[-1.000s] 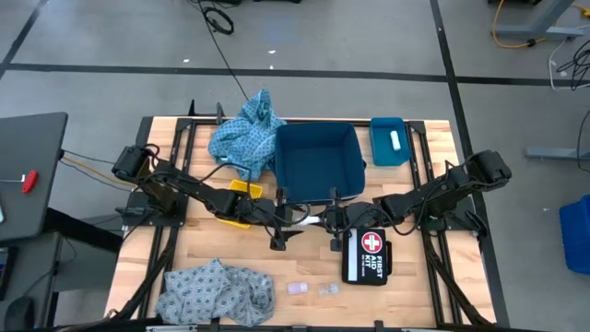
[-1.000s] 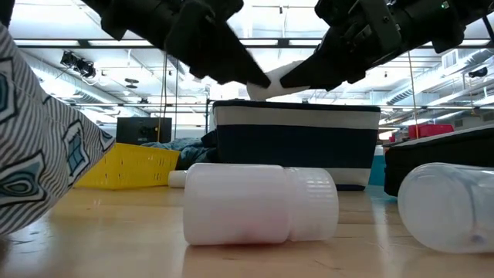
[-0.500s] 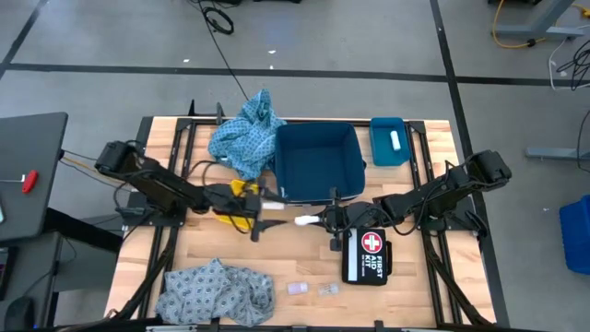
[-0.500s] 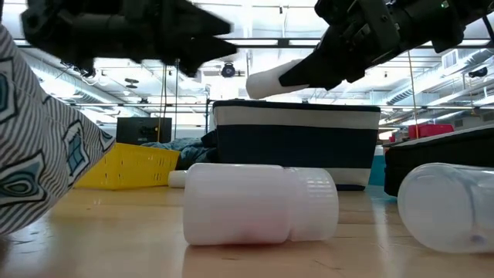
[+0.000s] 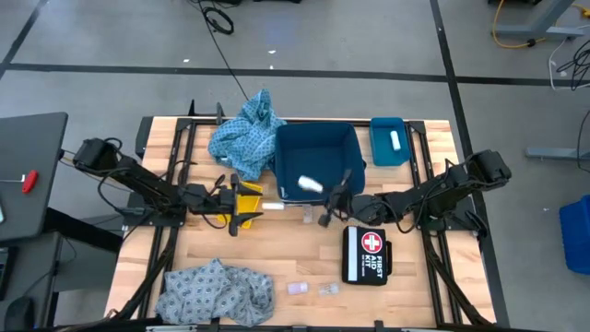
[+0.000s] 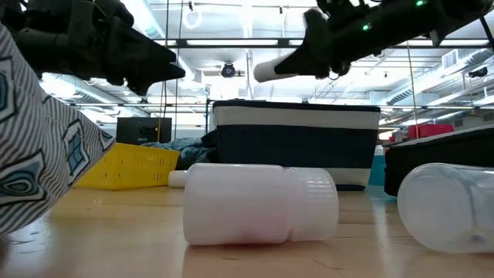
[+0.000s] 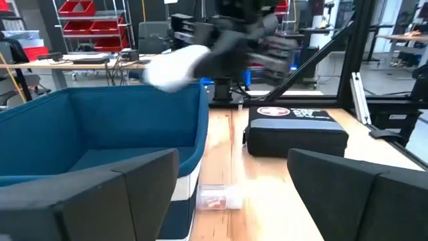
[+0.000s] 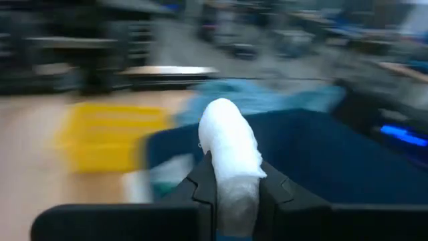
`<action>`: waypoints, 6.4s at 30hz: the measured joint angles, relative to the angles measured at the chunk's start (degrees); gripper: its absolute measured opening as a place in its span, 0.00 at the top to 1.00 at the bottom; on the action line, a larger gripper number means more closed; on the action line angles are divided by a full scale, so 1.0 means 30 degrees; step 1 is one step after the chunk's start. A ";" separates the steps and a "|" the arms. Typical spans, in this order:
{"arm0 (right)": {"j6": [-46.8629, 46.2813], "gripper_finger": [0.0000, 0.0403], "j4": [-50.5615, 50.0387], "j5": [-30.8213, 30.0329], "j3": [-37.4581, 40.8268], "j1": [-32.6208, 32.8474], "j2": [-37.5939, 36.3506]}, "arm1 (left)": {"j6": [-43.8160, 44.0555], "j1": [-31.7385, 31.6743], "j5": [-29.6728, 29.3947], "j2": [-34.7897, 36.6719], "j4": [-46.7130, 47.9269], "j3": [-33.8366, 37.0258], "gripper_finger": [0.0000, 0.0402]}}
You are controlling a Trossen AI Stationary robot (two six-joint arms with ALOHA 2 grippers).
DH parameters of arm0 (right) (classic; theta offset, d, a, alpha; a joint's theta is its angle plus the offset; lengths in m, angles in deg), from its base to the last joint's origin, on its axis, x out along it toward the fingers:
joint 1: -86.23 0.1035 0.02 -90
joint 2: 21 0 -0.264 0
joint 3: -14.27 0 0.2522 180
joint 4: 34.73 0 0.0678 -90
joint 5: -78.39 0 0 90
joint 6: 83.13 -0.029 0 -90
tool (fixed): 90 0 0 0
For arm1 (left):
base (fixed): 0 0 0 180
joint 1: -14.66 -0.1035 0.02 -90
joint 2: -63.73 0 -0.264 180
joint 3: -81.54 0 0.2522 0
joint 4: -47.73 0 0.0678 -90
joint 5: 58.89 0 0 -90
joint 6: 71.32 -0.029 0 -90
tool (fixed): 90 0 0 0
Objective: Pick & place medical supplies in basket/bin
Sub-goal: Put the bottom white rolled gauze into the blue bin, then adjust the blue laundry organizer
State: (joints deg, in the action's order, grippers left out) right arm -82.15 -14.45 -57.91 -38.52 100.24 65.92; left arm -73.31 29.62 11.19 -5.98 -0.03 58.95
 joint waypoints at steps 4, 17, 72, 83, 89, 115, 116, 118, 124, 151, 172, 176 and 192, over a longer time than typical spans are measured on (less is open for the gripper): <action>-0.0239 0.88 0.0029 -0.4562 0.0000 -0.0608 0.0000 | -0.0121 0.0037 -0.0292 0.0000 0.0013 0.0168 0.30; -0.1447 0.88 -0.2664 -1.2187 0.0000 -0.3702 0.0000 | 0.0018 0.0045 -0.0121 -0.0007 0.0272 0.0168 0.30; -1.0727 0.88 -1.7570 -0.4547 0.0029 -1.4576 -0.3598 | 0.1169 0.0037 0.0655 -0.0015 0.1150 0.0161 0.30; -0.9705 0.88 -1.9213 -0.2343 0.0029 -1.5558 -0.6413 | 0.1224 0.0041 0.0651 -0.0022 0.1150 0.0161 0.30; -0.9995 0.88 -2.1105 -0.0234 0.0029 -1.6673 -0.6543 | 0.1256 0.0037 0.0655 -0.0022 0.1150 0.0161 0.30; -0.8210 0.88 -2.3204 0.5514 -0.0007 -1.8379 -0.6499 | 0.1249 0.0030 0.0647 -0.0022 0.1143 0.0161 0.30; -0.8178 0.88 -2.3119 0.5513 -0.0007 -1.8379 -0.6499 | 0.1249 0.0030 0.0647 -0.0022 0.1143 0.0161 0.30; -0.8162 0.87 -2.2877 0.5484 -0.0007 -1.8379 -0.6494 | 0.1249 0.0030 0.0647 -0.0022 0.1143 0.0161 0.30; -0.8101 0.67 -2.2706 0.5422 -0.0007 -1.8379 -0.6492 | 0.1242 0.0030 0.0645 -0.0022 0.1143 0.0161 0.30; -0.6090 0.59 -1.8068 0.0161 0.0044 -1.6703 -0.8124 | 0.1371 0.0023 0.0640 -0.0022 0.1297 0.0161 0.30; 0.0988 0.59 -0.8811 1.0803 0.0044 -0.6915 -0.9100 | 0.2506 0.0007 -0.0384 -0.1076 1.3350 -0.5409 0.30; 0.0474 0.60 -0.9430 0.8432 0.0036 -0.5200 -0.9100 | 0.2546 -0.0014 -0.0699 -0.1842 1.4009 -0.6024 0.30; -0.1341 0.99 -1.2726 0.8545 0.0007 -0.6043 -0.6960 | 0.2684 -0.0014 -0.1065 -0.2084 1.3696 -0.6126 0.30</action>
State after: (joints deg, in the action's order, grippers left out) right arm -86.18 -52.62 -32.28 -38.49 82.11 45.04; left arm -65.25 29.58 8.00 -12.23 41.06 40.57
